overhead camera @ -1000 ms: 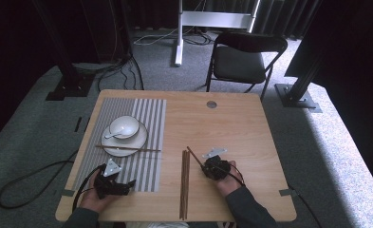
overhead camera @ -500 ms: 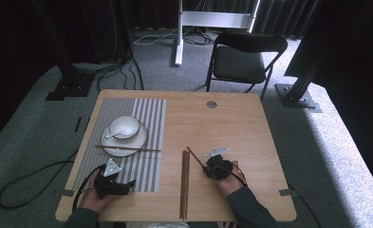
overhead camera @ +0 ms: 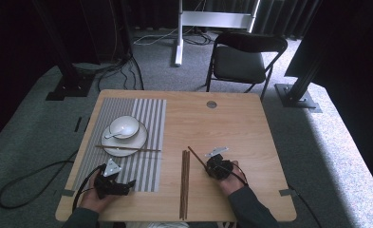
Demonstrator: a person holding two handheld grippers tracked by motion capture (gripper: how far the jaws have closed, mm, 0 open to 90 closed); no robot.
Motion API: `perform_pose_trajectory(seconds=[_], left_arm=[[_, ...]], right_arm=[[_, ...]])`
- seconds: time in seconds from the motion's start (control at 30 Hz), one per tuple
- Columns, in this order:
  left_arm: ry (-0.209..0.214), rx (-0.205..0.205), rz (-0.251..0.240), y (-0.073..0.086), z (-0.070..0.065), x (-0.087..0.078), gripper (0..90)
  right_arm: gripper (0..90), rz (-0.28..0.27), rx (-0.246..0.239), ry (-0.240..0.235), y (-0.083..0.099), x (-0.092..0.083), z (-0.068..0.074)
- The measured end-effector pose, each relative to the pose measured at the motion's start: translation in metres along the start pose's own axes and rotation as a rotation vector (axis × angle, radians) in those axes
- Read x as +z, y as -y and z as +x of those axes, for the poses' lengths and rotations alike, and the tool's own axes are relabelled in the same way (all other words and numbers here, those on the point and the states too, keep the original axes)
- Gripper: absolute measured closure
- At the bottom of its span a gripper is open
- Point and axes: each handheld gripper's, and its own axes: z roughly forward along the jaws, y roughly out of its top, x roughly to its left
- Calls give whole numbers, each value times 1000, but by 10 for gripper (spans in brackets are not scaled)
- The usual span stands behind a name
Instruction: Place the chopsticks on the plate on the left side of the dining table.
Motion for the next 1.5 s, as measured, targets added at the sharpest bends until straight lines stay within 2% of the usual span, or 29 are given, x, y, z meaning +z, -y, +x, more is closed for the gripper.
perform_pose_trajectory(seconds=[0.37, 0.57, 1.0, 1.5], left_arm=[[0, 0, 1, 0, 0, 0, 103], [-1, 1, 1, 0, 0, 0, 103], [0, 1, 1, 0, 0, 0, 103], [0, 1, 1, 0, 0, 0, 103]], right_arm=[[849, -9, 6, 15, -2, 2, -4], [849, -15, 6, 5, -3, 3, -8], [850, -27, -25, 18, -3, 4, -7], [850, -51, -36, 24, -6, 0, -8]])
